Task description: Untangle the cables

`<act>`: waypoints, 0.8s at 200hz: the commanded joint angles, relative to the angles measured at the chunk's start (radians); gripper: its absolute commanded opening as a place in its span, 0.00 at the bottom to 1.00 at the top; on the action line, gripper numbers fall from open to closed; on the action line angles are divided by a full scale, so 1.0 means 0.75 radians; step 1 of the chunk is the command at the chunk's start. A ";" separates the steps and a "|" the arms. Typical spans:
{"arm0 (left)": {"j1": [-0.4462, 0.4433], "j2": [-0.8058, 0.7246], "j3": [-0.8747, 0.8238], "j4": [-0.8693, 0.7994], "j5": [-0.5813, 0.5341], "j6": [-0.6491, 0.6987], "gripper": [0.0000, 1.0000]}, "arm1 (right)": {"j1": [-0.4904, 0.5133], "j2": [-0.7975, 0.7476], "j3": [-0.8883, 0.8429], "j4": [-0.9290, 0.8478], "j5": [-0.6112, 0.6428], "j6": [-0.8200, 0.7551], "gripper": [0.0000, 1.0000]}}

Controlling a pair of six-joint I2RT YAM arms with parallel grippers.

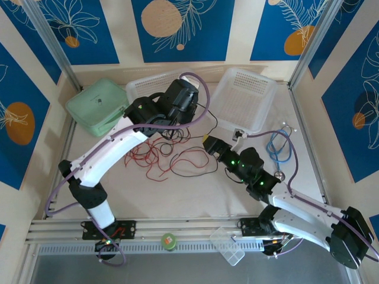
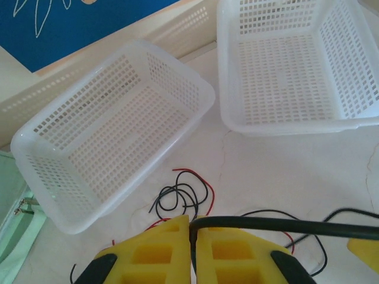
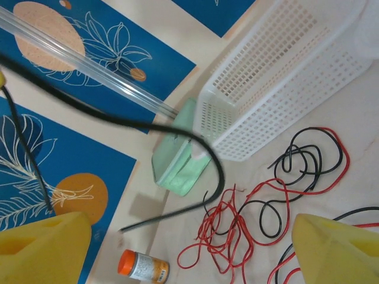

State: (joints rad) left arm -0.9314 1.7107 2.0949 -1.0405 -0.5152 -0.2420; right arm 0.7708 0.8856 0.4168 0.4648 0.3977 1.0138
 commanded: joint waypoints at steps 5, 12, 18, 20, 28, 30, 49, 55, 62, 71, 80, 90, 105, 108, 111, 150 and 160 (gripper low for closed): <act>0.005 -0.016 0.084 -0.004 0.034 -0.040 0.10 | 0.011 0.075 0.045 0.124 0.065 0.025 0.88; 0.004 -0.015 0.097 -0.006 0.036 -0.045 0.10 | 0.015 0.099 0.049 0.145 0.071 0.029 0.87; 0.004 -0.017 0.104 -0.004 0.040 -0.046 0.10 | 0.020 0.118 0.051 0.166 0.074 0.029 0.87; 0.003 -0.017 0.106 -0.004 0.039 -0.048 0.10 | 0.021 0.123 0.050 0.174 0.075 0.029 0.88; 0.003 -0.019 0.112 0.000 0.046 -0.051 0.11 | 0.025 0.145 0.056 0.202 0.080 0.026 0.87; 0.003 -0.019 0.113 0.001 0.046 -0.052 0.11 | 0.025 0.150 0.058 0.206 0.082 0.025 0.87; 0.004 -0.028 0.113 0.010 0.059 -0.063 0.11 | 0.027 0.192 0.087 0.240 0.083 0.012 0.87; 0.004 -0.031 0.113 0.012 0.062 -0.064 0.11 | 0.028 0.205 0.097 0.250 0.080 0.008 0.87; 0.004 -0.033 0.112 0.013 0.065 -0.066 0.11 | 0.028 0.220 0.108 0.260 0.078 0.003 0.87; 0.003 -0.033 0.110 0.017 0.071 -0.066 0.11 | 0.028 0.238 0.119 0.276 0.075 0.000 0.86; 0.002 -0.036 0.110 0.018 0.079 -0.068 0.11 | 0.028 0.255 0.127 0.293 0.079 -0.001 0.85; 0.002 -0.038 0.110 0.020 0.085 -0.069 0.11 | 0.028 0.273 0.130 0.316 0.084 0.000 0.84; 0.000 -0.040 0.109 0.023 0.093 -0.072 0.11 | 0.024 0.300 0.140 0.340 0.088 0.006 0.82; 0.000 -0.043 0.110 0.024 0.092 -0.072 0.11 | 0.024 0.304 0.142 0.342 0.089 0.008 0.82; 0.000 -0.043 0.109 0.026 0.094 -0.073 0.11 | 0.024 0.310 0.145 0.345 0.089 0.008 0.81; -0.002 -0.051 0.123 0.033 0.102 -0.072 0.12 | 0.015 0.392 0.161 0.411 0.084 0.043 0.73; -0.003 -0.054 0.129 0.033 0.102 -0.072 0.12 | 0.013 0.412 0.170 0.421 0.077 0.053 0.71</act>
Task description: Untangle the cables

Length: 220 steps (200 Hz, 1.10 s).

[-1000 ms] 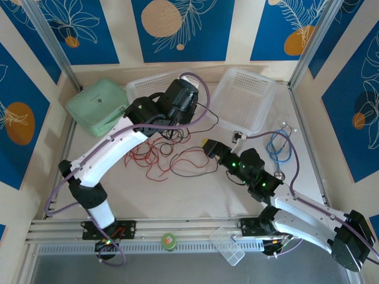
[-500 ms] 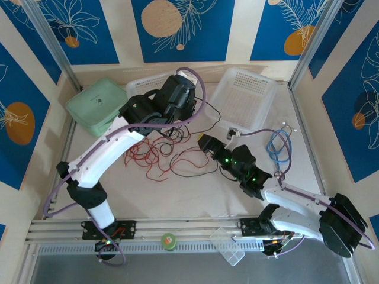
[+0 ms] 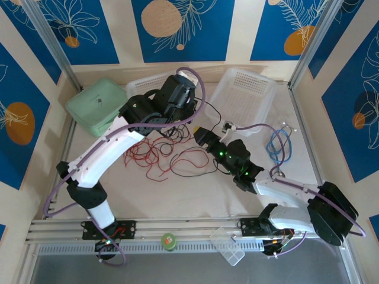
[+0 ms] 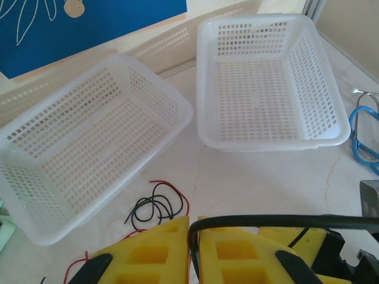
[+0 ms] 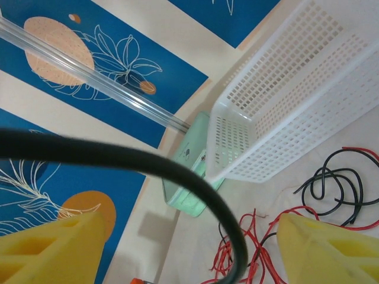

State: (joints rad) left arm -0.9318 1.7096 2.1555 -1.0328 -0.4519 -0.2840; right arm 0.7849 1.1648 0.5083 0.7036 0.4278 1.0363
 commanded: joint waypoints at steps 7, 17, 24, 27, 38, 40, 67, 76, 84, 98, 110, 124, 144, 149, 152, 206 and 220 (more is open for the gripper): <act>-0.003 -0.054 0.052 0.021 0.016 -0.016 0.12 | -0.007 0.053 0.055 0.106 0.032 0.030 0.69; -0.004 -0.058 0.054 0.021 0.012 -0.014 0.12 | -0.006 0.069 0.062 0.117 0.023 0.033 0.68; -0.003 -0.060 0.055 0.020 0.008 -0.012 0.12 | -0.005 0.076 0.066 0.119 0.019 0.039 0.67; -0.003 -0.062 0.056 0.019 0.007 -0.012 0.12 | -0.006 0.078 0.067 0.118 0.018 0.041 0.67; -0.004 -0.065 0.056 0.021 -0.004 -0.010 0.12 | -0.005 0.083 0.068 0.113 0.018 0.049 0.66; -0.004 -0.066 0.056 0.022 -0.006 -0.009 0.13 | -0.005 0.083 0.067 0.111 0.019 0.051 0.66; -0.003 -0.072 0.057 0.026 -0.025 -0.005 0.13 | -0.008 0.073 0.057 0.078 0.031 0.073 0.61; -0.004 -0.073 0.060 0.027 -0.029 -0.004 0.13 | -0.011 0.070 0.057 0.060 0.033 0.078 0.58; -0.004 -0.074 0.060 0.026 -0.031 -0.002 0.13 | -0.015 0.066 0.060 0.042 0.033 0.085 0.57; -0.004 -0.078 0.060 0.025 -0.035 0.000 0.13 | -0.023 0.056 0.062 0.013 0.033 0.093 0.55; -0.003 -0.084 0.062 0.021 -0.041 0.000 0.13 | -0.031 0.042 0.063 -0.016 0.036 0.097 0.51; -0.004 -0.091 0.060 0.017 -0.050 0.000 0.13 | -0.044 0.022 0.064 -0.053 0.031 0.096 0.46; -0.003 -0.101 0.061 0.011 -0.058 -0.002 0.13 | -0.064 -0.004 0.069 -0.089 0.018 0.085 0.43; -0.005 -0.103 0.059 0.012 -0.058 -0.002 0.13 | -0.070 -0.007 0.067 -0.089 0.012 0.085 0.43; -0.005 -0.104 0.060 0.013 -0.058 -0.002 0.13 | -0.074 -0.010 0.067 -0.089 0.007 0.085 0.43; -0.004 -0.112 0.056 -0.003 -0.069 -0.002 0.13 | -0.139 -0.002 0.159 -0.297 -0.188 0.104 0.48; -0.003 -0.116 0.027 -0.021 -0.076 -0.006 0.14 | -0.175 -0.018 0.212 -0.494 -0.242 0.112 0.48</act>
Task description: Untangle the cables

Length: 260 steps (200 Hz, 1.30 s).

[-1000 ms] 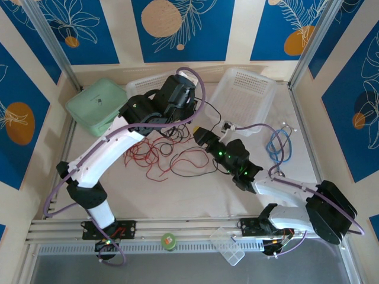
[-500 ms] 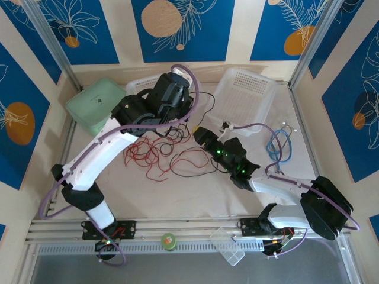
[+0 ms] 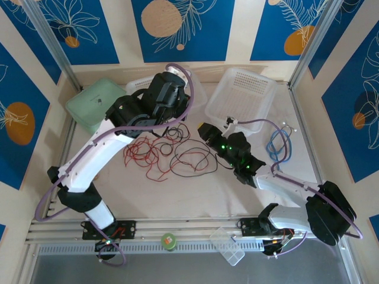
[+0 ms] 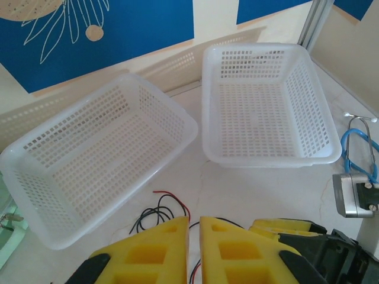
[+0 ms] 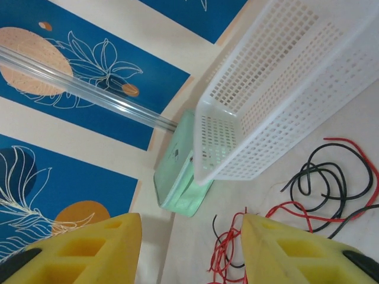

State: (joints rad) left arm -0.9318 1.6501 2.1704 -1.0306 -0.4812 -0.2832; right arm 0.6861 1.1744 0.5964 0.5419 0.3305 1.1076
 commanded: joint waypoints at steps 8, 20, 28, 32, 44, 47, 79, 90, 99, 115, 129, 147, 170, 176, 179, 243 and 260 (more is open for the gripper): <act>-0.004 -0.045 -0.033 -0.032 -0.047 -0.013 0.17 | -0.076 -0.039 0.129 -0.402 -0.166 0.000 0.48; -0.003 -0.053 -0.107 -0.039 -0.053 -0.028 0.23 | -0.114 -0.073 0.160 -0.572 -0.195 -0.023 0.47; -0.001 -0.054 -0.164 -0.047 -0.050 -0.044 0.26 | -0.138 -0.119 0.151 -0.659 -0.195 -0.041 0.47; 0.000 -0.053 -0.193 -0.048 -0.045 -0.051 0.28 | -0.151 -0.148 0.141 -0.699 -0.187 -0.046 0.47; 0.001 -0.040 -0.284 -0.047 -0.012 -0.081 0.34 | -0.198 -0.244 0.101 -0.808 -0.160 -0.072 0.48; 0.002 -0.035 -0.310 -0.045 -0.002 -0.090 0.36 | -0.214 -0.274 0.095 -0.847 -0.157 -0.078 0.48; 0.060 0.046 -0.574 -0.015 0.117 -0.260 0.42 | -0.415 -0.457 0.099 -1.177 -0.222 -0.185 0.51; 0.116 0.063 -0.687 0.047 0.232 -0.326 0.42 | -0.476 -0.470 0.121 -1.254 -0.269 -0.228 0.51; 0.167 0.077 -0.788 0.129 0.335 -0.376 0.44 | -0.515 -0.467 0.140 -1.297 -0.319 -0.266 0.51; 0.256 0.106 -0.942 0.292 0.527 -0.451 0.45 | -0.563 -0.442 0.163 -1.344 -0.387 -0.314 0.51; 0.307 0.140 -1.044 0.422 0.645 -0.499 0.45 | -0.585 -0.409 0.174 -1.361 -0.430 -0.342 0.51; 0.320 0.202 -1.079 0.489 0.671 -0.516 0.45 | -0.592 -0.377 0.165 -1.341 -0.469 -0.350 0.50; 0.320 0.261 -1.098 0.569 0.706 -0.523 0.45 | -0.594 -0.352 0.136 -1.284 -0.514 -0.334 0.50; 0.320 0.275 -1.097 0.576 0.707 -0.526 0.45 | -0.593 -0.346 0.130 -1.272 -0.523 -0.328 0.50; 0.320 0.281 -1.098 0.579 0.707 -0.527 0.45 | -0.594 -0.343 0.128 -1.267 -0.529 -0.326 0.50; 0.320 0.351 -1.147 0.585 0.649 -0.558 0.43 | -0.592 -0.347 0.095 -1.244 -0.549 -0.329 0.49; 0.322 0.355 -1.147 0.569 0.631 -0.560 0.42 | -0.593 -0.350 0.086 -1.238 -0.552 -0.326 0.49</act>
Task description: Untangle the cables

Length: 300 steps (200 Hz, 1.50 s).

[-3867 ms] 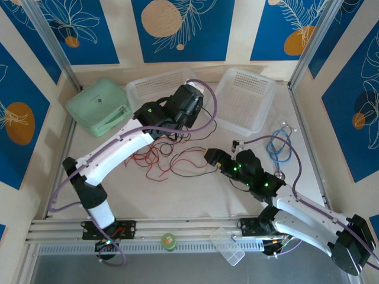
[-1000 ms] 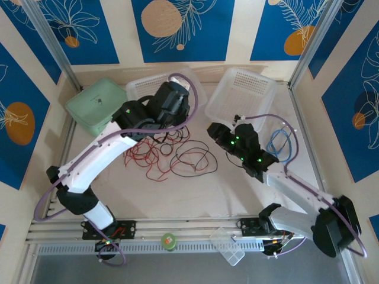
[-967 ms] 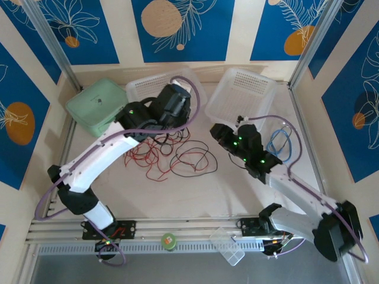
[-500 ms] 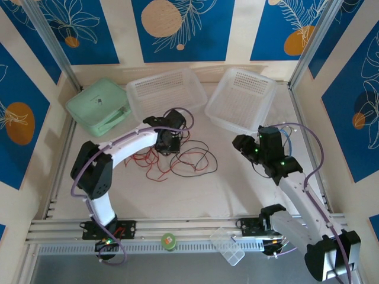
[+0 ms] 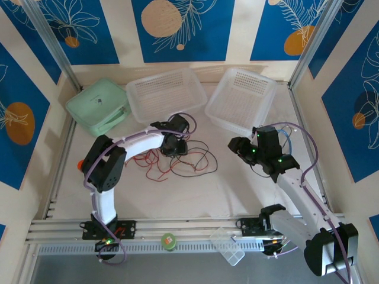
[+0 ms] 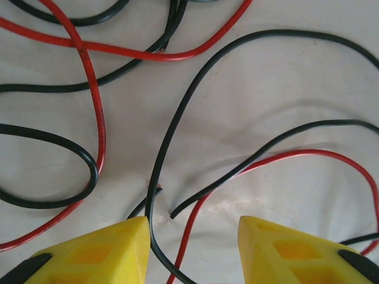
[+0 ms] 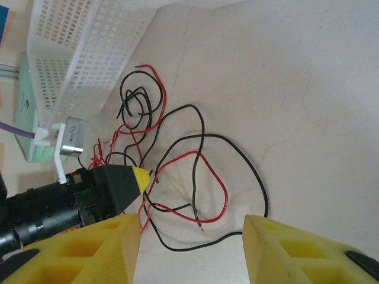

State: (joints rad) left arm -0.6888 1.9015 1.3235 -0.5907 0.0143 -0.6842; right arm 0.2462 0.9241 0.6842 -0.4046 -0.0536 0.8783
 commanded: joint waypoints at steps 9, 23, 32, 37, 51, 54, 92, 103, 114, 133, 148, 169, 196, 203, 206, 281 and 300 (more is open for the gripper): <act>-0.004 0.015 -0.020 -0.026 -0.043 -0.027 0.41 | -0.007 -0.015 -0.035 0.031 -0.044 -0.018 0.49; -0.004 0.002 -0.024 -0.035 -0.062 -0.027 0.41 | -0.007 -0.013 -0.042 0.044 -0.051 -0.014 0.49; -0.004 -0.005 -0.022 -0.051 -0.077 -0.027 0.41 | -0.007 -0.013 -0.045 0.049 -0.053 -0.013 0.49; -0.004 -0.008 -0.021 -0.058 -0.083 -0.025 0.41 | -0.007 -0.013 -0.048 0.052 -0.056 -0.013 0.49; -0.006 -0.018 -0.030 -0.057 -0.089 -0.022 0.41 | -0.007 -0.008 -0.049 0.060 -0.059 -0.013 0.48; -0.006 -0.019 -0.031 -0.056 -0.088 -0.022 0.41 | -0.008 -0.007 -0.049 0.061 -0.060 -0.012 0.48; -0.006 0.019 -0.044 -0.015 -0.043 -0.028 0.32 | -0.007 -0.005 -0.051 0.069 -0.074 -0.013 0.47; -0.006 0.029 -0.045 -0.005 -0.036 -0.031 0.27 | -0.008 -0.005 -0.051 0.067 -0.078 -0.015 0.47; -0.006 0.032 -0.044 0.002 -0.036 -0.029 0.20 | -0.009 -0.001 -0.053 0.063 -0.080 -0.021 0.47; -0.005 0.019 -0.021 -0.001 -0.050 -0.022 0.03 | -0.004 0.030 -0.051 0.053 -0.091 -0.029 0.47; -0.006 -0.009 0.027 -0.030 -0.069 -0.004 0.00 | 0.023 0.087 -0.038 0.043 -0.080 -0.025 0.48; -0.010 -0.063 0.123 -0.098 -0.087 0.034 0.00 | 0.143 0.228 0.023 0.015 0.000 -0.003 0.50; -0.029 -0.144 0.260 -0.189 -0.103 0.089 0.00 | 0.320 0.471 0.178 -0.016 0.089 0.034 0.49; -0.037 -0.159 0.294 -0.216 -0.105 0.104 0.00 | 0.357 0.527 0.219 -0.022 0.108 0.043 0.49; -0.040 -0.165 0.307 -0.226 -0.106 0.108 0.00 | 0.370 0.546 0.234 -0.026 0.116 0.049 0.49; -0.075 -0.280 0.446 -0.338 -0.087 0.146 0.00 | 0.428 0.621 0.206 0.212 0.101 0.202 0.54; -0.076 -0.304 0.474 -0.348 -0.075 0.139 0.00 | 0.445 0.593 0.108 0.387 0.108 0.264 0.57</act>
State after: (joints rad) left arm -0.7410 1.7138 1.6341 -0.8013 -0.0528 -0.5930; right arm 0.5640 1.3987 0.8452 -0.2668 0.0227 0.9955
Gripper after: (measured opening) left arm 0.051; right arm 0.549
